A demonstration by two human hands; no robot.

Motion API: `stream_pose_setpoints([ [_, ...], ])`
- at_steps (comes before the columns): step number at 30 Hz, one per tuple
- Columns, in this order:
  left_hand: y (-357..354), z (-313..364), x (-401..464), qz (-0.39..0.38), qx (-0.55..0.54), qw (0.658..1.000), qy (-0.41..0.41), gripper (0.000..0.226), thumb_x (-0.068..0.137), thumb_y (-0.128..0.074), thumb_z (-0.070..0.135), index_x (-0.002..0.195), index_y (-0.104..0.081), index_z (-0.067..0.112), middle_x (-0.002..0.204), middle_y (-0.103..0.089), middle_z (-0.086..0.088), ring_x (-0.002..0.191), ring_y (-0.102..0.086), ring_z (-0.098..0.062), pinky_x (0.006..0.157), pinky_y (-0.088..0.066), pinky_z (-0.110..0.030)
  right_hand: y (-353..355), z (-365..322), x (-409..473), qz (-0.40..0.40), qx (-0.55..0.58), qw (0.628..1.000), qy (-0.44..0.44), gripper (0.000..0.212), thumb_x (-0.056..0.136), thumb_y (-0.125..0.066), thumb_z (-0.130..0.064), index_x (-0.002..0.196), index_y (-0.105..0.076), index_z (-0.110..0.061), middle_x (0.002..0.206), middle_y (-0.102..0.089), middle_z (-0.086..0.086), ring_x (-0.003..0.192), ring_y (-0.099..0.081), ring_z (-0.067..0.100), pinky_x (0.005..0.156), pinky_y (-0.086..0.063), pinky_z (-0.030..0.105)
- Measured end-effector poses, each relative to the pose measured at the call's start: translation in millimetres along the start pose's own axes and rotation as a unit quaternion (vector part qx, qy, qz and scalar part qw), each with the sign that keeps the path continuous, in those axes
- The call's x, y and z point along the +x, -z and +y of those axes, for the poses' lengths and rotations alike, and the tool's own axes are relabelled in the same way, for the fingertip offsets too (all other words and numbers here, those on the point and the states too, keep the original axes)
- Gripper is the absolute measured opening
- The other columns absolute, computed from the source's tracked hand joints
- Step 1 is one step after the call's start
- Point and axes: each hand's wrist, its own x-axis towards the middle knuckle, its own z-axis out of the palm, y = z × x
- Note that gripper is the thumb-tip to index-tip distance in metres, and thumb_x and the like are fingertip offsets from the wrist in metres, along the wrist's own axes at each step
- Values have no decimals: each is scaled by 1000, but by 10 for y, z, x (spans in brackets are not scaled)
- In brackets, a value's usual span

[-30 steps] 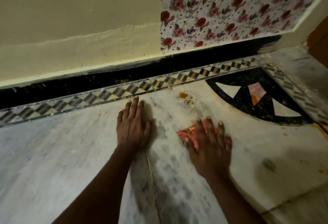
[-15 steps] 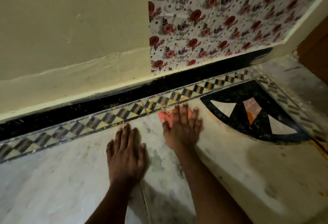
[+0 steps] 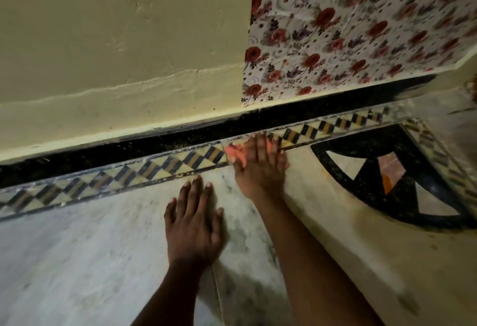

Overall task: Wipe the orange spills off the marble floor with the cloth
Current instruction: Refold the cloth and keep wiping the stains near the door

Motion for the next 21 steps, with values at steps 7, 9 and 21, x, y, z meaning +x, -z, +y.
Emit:
stream_pose_setpoints([
  [7,-11,-11,20,-13,1,1000,-2,68,106,-18,59,168,-14,32,178,0,5,164,1,-17,130,-12,-49,57,597,-135,52,28,977,-203,93,100,-26,-70,170,-1,-13,179,4,14,164,6,40,130,0,59],
  [9,-20,-25,24,-11,1,1000,-4,68,106,-18,60,168,-13,33,178,1,6,164,3,-16,131,-11,-48,131,320,250,52,100,937,-329,95,103,-32,-65,168,6,-7,177,13,20,162,14,45,129,6,61],
  [21,23,-35,22,-20,-16,1000,-10,69,106,-19,60,168,-11,31,178,3,4,164,5,-17,131,-5,-46,20,857,-289,39,-11,988,-149,94,99,-12,-70,169,4,-10,178,7,16,164,4,40,130,0,57],
])
